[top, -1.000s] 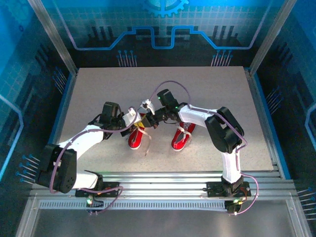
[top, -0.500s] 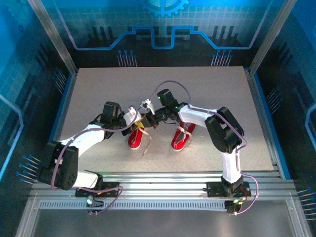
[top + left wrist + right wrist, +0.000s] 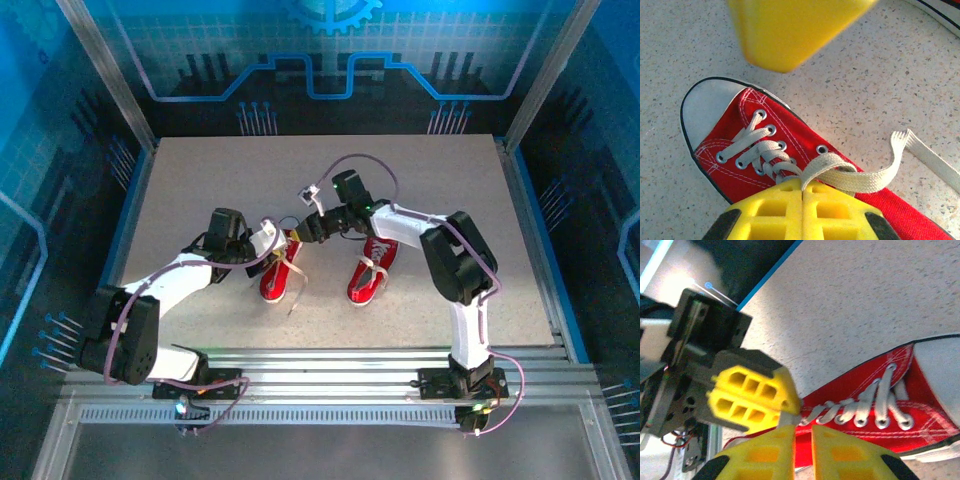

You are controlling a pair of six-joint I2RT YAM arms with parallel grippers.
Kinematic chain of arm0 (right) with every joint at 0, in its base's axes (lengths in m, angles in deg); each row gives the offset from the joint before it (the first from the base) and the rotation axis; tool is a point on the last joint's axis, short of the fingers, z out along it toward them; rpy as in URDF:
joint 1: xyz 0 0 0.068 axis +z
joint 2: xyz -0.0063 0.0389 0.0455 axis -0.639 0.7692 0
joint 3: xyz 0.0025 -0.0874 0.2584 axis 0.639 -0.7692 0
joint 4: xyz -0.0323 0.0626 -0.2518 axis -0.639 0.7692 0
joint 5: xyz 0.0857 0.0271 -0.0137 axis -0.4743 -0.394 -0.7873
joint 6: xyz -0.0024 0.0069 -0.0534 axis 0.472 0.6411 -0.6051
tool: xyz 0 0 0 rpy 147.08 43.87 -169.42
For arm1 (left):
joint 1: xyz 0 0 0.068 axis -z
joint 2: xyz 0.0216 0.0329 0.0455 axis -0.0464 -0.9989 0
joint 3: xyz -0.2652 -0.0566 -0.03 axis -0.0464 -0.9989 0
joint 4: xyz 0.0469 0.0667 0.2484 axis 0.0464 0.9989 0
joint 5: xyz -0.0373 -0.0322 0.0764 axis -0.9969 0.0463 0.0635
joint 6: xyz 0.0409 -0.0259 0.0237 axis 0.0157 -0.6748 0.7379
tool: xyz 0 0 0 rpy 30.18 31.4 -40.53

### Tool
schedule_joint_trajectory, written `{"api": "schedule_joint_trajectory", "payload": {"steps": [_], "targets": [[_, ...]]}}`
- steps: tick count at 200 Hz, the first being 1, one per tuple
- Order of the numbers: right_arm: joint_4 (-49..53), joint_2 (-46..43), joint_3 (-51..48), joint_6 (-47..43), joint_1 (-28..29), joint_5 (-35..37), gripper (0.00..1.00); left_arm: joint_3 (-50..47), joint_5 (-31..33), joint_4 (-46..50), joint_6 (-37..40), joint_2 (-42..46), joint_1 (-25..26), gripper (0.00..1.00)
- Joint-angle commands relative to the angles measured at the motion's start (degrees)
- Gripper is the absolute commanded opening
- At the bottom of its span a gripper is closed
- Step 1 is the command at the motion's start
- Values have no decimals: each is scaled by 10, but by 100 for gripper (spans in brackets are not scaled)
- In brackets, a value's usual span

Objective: Tie the shoes

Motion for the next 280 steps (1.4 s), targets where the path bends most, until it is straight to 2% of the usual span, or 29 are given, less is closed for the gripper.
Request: {"api": "schedule_joint_trajectory", "payload": {"steps": [1,120,163,280], "targets": [[25,42,24,30,3,-17,21,-7,-6,7,14,5,4,6],[-45,93,26,100,18,-111,30,-21,4,-11,30,17,15,5],[-55,98,26,127,19,-102,28,-33,11,-23,34,34,19,4],[-61,110,39,167,26,-125,29,-41,28,-37,41,43,29,2]]}}
